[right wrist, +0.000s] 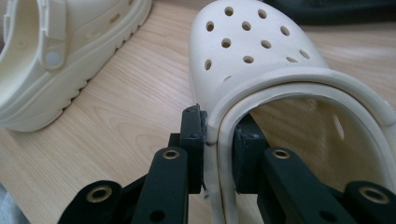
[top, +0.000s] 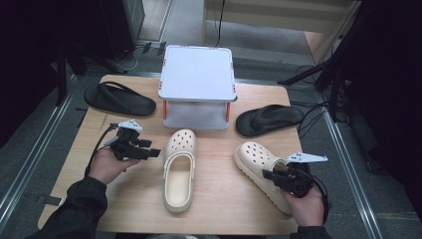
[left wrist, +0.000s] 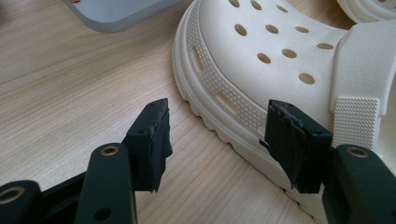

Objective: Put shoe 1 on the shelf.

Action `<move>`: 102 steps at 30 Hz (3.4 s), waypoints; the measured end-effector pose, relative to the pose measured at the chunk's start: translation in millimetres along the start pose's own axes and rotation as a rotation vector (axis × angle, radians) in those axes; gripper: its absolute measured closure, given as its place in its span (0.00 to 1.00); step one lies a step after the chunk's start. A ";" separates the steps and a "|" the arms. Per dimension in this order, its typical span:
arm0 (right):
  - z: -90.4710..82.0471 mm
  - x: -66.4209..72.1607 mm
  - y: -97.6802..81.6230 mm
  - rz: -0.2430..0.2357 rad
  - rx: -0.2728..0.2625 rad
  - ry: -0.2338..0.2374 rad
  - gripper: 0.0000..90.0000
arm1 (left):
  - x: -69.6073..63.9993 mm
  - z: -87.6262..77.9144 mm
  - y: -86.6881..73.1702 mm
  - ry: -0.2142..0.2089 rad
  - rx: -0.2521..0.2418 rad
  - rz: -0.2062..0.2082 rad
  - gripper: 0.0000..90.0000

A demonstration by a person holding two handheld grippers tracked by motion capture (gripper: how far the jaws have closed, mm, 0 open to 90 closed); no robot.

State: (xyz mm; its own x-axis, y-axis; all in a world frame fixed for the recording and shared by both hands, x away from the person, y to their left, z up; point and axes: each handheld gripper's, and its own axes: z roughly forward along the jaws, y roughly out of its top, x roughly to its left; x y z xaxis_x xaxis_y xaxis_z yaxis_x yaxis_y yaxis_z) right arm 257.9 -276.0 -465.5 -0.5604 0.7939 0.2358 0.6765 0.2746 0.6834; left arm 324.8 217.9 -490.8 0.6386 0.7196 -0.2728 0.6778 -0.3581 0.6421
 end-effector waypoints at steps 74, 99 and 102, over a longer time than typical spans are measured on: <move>50.6 3.9 71.0 -0.063 -0.063 -0.006 1.00 | -3.1 -2.8 -6.0 0.007 -0.018 0.013 0.46; 89.0 -15.0 70.9 -0.102 0.017 -0.006 1.00 | -6.8 1.8 -5.5 0.002 -0.003 0.036 0.50; 88.4 -13.4 69.7 -0.107 0.018 0.005 1.00 | -7.9 2.6 -5.6 -0.006 0.000 0.040 0.51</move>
State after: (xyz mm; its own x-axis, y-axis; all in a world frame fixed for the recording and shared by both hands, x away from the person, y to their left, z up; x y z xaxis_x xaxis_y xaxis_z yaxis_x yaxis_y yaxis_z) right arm 354.8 -219.6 -482.0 -0.6323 0.7568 0.1658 0.6213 0.3674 0.6921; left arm 316.9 212.7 -494.0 0.6678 0.7007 -0.2512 0.6515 -0.3870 0.6525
